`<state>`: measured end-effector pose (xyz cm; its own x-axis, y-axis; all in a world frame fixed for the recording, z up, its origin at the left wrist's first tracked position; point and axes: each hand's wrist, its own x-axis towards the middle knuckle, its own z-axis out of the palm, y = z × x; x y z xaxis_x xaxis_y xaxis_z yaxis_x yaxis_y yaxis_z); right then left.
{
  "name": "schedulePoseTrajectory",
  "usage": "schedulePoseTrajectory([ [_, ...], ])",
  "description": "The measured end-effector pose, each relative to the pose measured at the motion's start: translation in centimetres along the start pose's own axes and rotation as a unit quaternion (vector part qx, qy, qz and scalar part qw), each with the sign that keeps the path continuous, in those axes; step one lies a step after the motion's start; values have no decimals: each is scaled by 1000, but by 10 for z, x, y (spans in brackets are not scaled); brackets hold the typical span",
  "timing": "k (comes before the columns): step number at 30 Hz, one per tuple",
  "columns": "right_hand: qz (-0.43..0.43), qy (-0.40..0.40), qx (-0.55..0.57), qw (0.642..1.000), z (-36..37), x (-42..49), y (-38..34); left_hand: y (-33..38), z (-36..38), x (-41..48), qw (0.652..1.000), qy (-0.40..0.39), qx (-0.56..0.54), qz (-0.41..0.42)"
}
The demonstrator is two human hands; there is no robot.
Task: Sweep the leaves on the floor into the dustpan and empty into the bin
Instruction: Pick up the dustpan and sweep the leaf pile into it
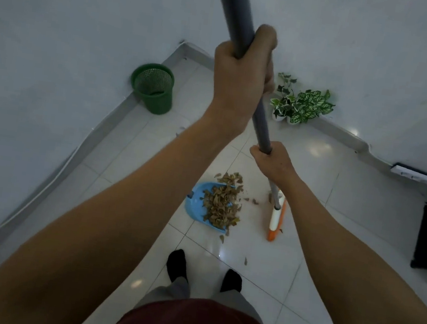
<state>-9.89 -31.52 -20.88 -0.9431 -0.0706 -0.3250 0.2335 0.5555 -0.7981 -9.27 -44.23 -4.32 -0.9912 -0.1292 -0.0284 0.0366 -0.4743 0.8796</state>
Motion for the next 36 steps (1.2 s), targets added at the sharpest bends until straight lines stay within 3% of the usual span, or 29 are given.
schedulePoseTrajectory([
  [8, 48, -89, -126, 987, -22, -7, 65, -77, -5, -39, 996, 90, 10, -23],
  [12, 47, -112, -128, 984, -8, -12, 76, -87, -13, -56, 992, 126, 27, -5],
  [24, -8, -124, -71, 990, 86, -8, -7, -3, -86, -45, 984, 163, 38, 62],
  [36, -39, -90, 4, 995, 141, -3, -100, 90, -115, -19, 987, 123, 38, 100],
])
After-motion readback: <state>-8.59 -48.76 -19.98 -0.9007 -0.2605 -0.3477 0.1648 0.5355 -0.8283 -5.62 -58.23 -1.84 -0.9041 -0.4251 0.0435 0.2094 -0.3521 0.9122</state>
